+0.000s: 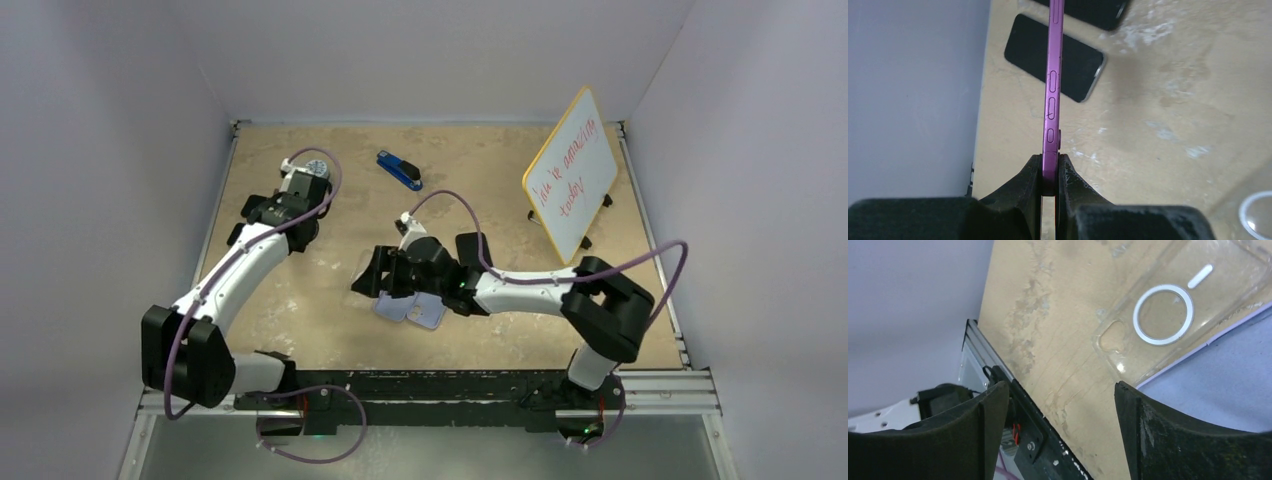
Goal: Take the phone out of the phone case
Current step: Place the phone case at the center of the board, then place the phone at the center of the board, then adjust the phone at the center of the board.
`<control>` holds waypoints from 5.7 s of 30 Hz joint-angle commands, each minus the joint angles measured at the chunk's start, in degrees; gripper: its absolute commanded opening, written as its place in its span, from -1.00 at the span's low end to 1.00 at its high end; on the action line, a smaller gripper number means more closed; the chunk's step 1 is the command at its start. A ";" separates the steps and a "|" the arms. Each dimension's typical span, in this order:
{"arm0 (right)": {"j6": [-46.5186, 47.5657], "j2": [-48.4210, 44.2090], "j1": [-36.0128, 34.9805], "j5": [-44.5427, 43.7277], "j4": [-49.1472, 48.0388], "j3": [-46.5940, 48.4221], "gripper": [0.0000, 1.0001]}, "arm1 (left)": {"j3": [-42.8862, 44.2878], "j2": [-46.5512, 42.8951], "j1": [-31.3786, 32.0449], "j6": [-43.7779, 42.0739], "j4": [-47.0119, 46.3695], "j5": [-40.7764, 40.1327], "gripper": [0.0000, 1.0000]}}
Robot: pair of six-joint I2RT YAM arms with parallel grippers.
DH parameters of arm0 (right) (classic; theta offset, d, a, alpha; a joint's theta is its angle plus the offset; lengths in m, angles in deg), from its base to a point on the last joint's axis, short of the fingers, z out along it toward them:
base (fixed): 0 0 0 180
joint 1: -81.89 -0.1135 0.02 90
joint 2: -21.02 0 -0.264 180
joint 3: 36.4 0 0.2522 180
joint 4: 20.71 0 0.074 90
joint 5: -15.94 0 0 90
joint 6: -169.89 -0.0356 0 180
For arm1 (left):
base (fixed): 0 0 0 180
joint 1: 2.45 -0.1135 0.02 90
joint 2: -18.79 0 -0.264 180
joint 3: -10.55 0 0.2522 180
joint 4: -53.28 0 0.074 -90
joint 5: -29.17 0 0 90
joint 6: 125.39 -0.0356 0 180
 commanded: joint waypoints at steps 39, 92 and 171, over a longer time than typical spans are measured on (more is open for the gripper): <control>24.08 -23.64 1.87 -24.51 -9.04 -22.08 0.64 | -1.77 23.47 -19.84 11.76 1.89 9.52 -0.79; 29.26 -26.65 2.04 -29.64 -7.44 -22.96 0.77 | -0.33 21.95 -48.39 15.52 -18.03 33.12 0.73; 31.13 -30.87 3.14 -31.78 9.32 -18.28 0.98 | -19.61 -2.68 -51.96 30.16 -28.11 55.60 1.00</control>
